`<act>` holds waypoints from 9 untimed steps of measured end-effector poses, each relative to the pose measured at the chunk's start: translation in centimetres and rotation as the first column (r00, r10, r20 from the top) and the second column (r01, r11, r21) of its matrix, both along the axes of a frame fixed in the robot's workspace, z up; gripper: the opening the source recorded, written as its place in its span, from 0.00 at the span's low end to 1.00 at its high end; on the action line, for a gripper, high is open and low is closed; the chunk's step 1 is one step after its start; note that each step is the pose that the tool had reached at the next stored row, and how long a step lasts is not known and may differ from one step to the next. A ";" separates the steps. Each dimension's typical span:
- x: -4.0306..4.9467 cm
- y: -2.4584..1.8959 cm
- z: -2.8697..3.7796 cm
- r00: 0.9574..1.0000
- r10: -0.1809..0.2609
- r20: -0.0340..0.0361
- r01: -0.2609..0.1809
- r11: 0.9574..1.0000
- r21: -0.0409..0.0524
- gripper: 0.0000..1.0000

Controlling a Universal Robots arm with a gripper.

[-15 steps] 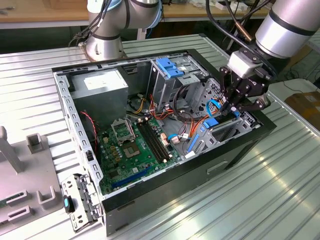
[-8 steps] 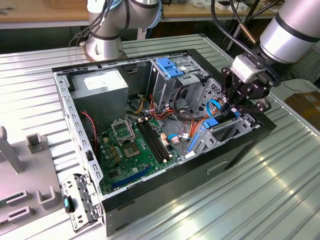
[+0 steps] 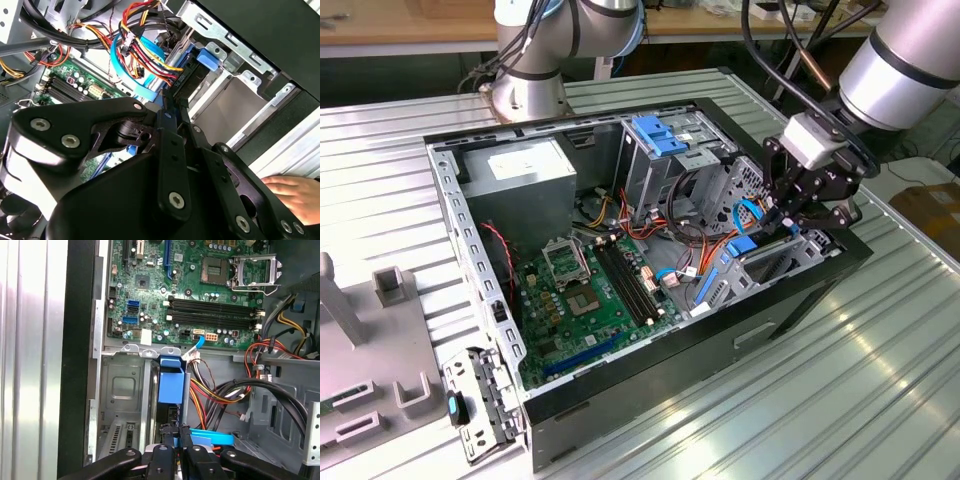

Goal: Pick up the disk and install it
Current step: 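Insert the second disk wire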

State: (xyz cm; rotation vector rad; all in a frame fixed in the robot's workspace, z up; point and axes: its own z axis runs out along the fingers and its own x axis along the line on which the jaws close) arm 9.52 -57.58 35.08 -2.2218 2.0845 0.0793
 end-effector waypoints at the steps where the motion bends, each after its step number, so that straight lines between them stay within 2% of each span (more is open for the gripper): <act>1: -0.02 0.00 -0.02 1.000 -0.001 0.002 0.001 1.000 0.000 0.16; 9: -0.22 0.00 -0.08 1.000 -0.001 0.008 0.001 1.000 0.001 0.16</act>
